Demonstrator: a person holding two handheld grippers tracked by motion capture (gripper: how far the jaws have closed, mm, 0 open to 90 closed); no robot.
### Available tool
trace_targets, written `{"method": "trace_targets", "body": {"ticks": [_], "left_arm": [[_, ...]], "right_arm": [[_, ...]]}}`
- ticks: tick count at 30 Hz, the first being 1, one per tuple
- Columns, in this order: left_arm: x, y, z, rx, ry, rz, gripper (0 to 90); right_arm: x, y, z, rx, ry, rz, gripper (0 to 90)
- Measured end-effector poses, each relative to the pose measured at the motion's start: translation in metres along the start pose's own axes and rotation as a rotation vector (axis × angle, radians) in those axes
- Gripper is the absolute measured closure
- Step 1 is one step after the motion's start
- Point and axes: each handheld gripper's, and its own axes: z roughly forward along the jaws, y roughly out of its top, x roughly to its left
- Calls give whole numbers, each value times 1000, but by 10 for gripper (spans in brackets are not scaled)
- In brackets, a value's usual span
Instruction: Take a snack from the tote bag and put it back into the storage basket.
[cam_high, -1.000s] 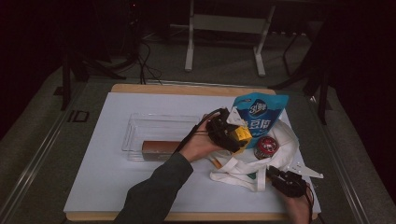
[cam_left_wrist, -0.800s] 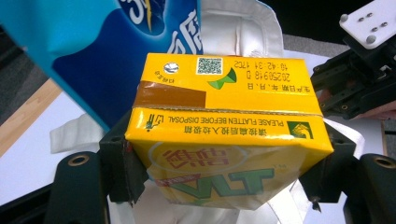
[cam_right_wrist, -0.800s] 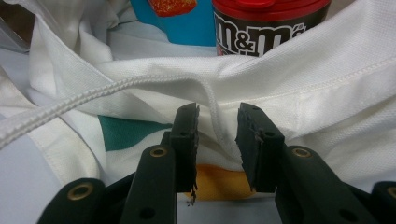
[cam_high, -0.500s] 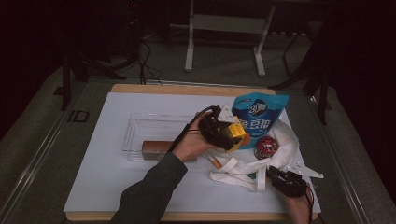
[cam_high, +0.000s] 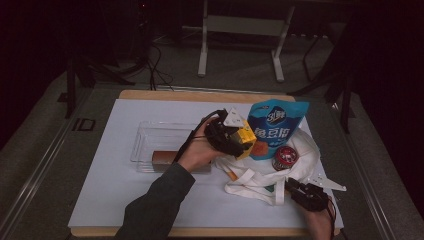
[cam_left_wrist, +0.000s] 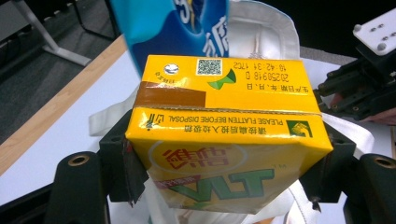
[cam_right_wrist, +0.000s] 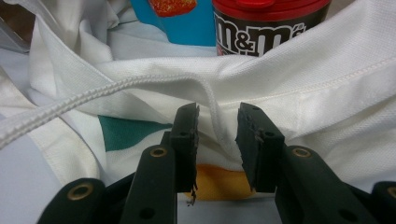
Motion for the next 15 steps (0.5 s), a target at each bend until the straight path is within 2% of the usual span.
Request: {"method": "trace_targets", "body": {"ticks": [15], "left_arm": [[11,-7,-14,-7,41,-28,289]], "right_arm": [[0,0,0,1,1,0,682]]}}
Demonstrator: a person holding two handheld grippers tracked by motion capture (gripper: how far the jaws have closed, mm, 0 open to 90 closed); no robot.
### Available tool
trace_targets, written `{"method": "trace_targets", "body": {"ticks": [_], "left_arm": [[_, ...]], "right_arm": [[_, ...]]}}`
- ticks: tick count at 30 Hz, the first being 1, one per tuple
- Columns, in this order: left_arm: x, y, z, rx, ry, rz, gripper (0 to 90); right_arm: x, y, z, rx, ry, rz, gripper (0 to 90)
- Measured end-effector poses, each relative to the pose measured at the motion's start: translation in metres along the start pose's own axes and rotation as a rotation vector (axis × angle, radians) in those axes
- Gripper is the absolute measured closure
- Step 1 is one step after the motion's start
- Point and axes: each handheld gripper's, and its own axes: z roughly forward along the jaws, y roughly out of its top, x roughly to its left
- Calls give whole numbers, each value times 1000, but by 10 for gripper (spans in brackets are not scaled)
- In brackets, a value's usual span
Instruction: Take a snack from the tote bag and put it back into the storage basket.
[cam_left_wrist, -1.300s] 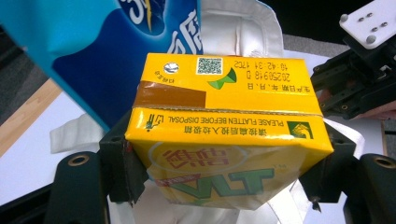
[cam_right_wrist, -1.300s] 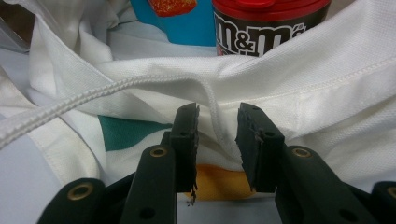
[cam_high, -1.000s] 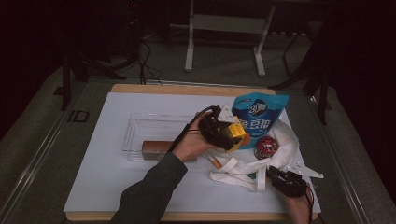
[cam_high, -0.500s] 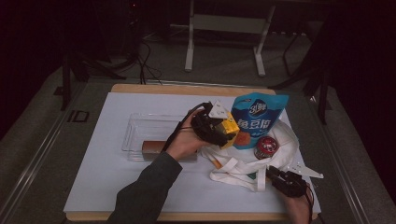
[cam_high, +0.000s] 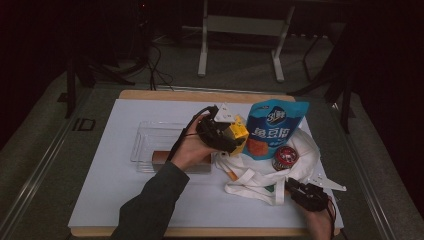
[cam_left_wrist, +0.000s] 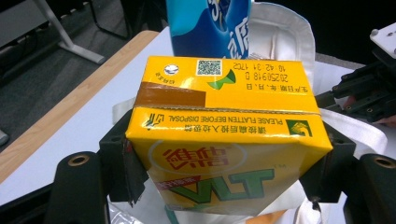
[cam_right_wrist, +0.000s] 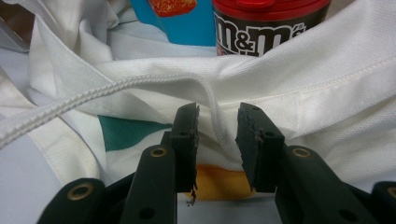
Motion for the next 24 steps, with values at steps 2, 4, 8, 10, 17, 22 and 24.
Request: {"method": "trace_targets", "body": {"ticks": [2,4,8,10,17,22,24], "left_arm": [[1,-1,-1,0,6,-4,289],[3,-2,-3,-3,11,-12,289],[7,-5,-7,-3,21,-22,289],[9,-6,-8,-5,29,-29,289],[17,-14,-14,1,54,-41,289],[21,-19,-16,5,72,-56,289],[23,-21,-17,5,73,-62,289]], "right_arm": [[0,0,0,0,1,0,682],[0,0,0,1,0,1,683],[0,0,0,1,1,2,682],[0,0,0,1,1,2,683],[0,0,0,1,0,2,682],[0,0,0,1,0,1,683],[0,0,0,1,0,2,682]]}}
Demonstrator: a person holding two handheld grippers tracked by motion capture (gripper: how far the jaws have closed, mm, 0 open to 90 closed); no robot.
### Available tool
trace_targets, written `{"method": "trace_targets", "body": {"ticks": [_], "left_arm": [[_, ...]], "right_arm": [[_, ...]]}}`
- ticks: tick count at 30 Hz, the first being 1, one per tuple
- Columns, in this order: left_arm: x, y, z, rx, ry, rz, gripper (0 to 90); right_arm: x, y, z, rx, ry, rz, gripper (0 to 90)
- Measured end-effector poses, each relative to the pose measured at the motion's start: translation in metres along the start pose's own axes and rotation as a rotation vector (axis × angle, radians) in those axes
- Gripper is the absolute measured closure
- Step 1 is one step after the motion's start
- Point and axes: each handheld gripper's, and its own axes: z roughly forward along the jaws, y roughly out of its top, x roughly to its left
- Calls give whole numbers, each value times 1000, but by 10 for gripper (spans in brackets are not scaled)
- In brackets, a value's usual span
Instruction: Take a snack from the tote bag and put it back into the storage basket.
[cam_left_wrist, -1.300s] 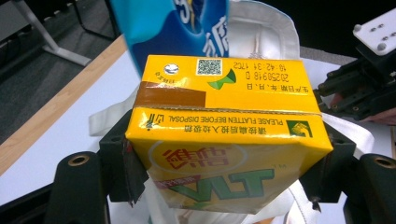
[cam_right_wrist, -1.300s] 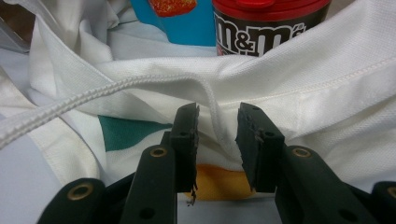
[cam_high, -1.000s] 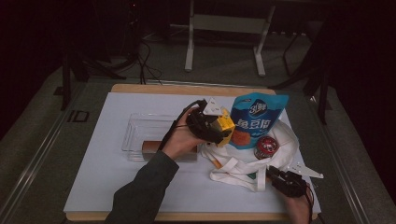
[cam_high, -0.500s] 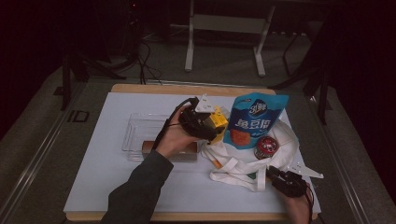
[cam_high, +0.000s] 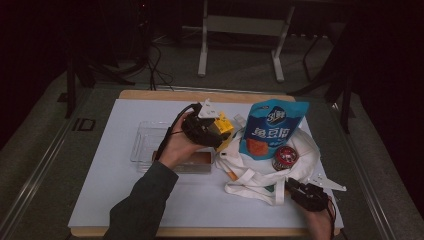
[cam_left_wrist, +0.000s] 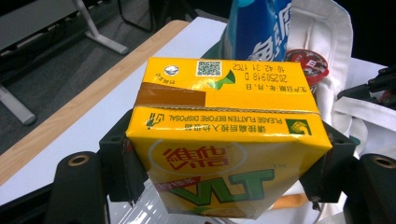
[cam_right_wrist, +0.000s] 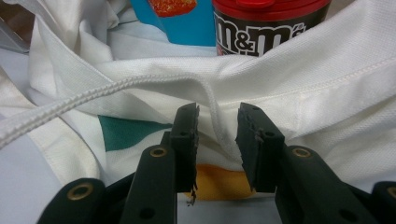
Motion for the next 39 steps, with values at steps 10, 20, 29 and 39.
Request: {"method": "trace_targets", "body": {"ticks": [10,20,29,39], "left_arm": [[9,-9,-6,-1,32,-23,289],[17,-19,-11,7,59,-51,289],[26,-31,-18,17,111,-68,289],[36,-44,-25,29,164,-100,288]], "right_arm": [[0,0,0,0,0,-1,682],[0,0,0,0,-2,-2,682],[0,0,0,1,-2,-3,682],[0,0,0,1,-4,-3,681]]}}
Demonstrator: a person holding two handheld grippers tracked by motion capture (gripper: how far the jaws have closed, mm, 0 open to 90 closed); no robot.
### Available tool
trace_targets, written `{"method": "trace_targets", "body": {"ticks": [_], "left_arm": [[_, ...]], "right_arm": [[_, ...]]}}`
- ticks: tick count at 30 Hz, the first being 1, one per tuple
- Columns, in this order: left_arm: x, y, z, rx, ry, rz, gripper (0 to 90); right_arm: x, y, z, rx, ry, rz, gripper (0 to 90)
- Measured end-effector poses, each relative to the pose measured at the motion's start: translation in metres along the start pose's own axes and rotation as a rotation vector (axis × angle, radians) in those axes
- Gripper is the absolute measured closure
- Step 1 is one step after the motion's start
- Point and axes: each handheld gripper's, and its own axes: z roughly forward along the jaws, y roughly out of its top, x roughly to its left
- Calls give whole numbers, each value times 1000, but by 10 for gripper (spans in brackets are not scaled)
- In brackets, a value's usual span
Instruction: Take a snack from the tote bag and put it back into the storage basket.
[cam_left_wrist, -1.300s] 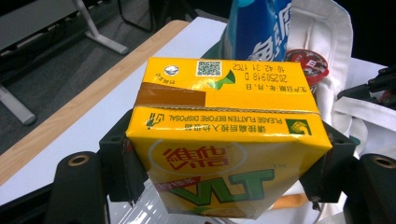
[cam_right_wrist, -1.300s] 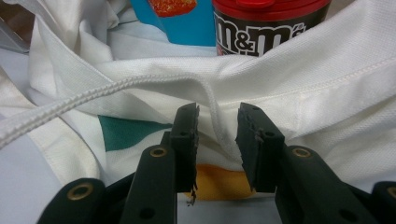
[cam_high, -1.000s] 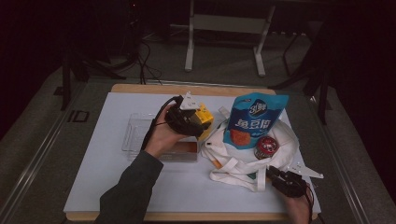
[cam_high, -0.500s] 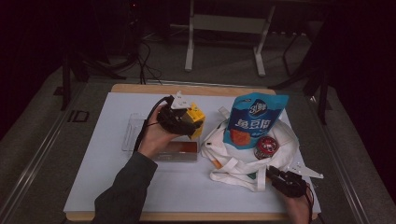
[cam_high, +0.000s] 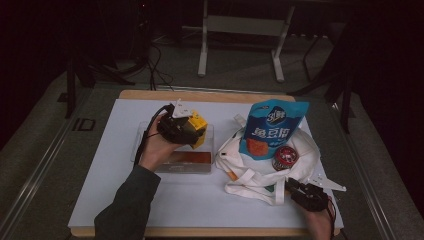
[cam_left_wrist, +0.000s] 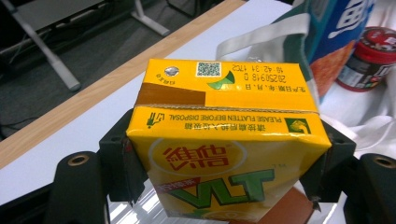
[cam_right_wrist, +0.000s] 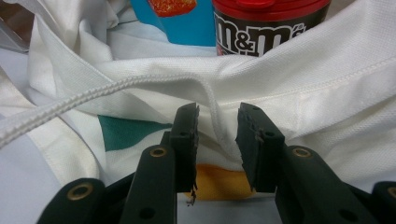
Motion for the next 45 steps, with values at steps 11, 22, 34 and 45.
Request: {"method": "trace_targets", "body": {"ticks": [11,22,34,45], "left_arm": [[17,-10,-11,-3,57,-39,288],[32,-23,-18,2,112,-84,288],[42,-42,-14,30,167,-129,288],[53,-62,-10,51,217,-183,287]], "right_arm": [[0,0,0,-1,0,-1,681],[0,0,0,-1,0,-1,681],[0,0,0,-2,-1,-3,681],[0,0,0,-3,-2,-3,680]]}}
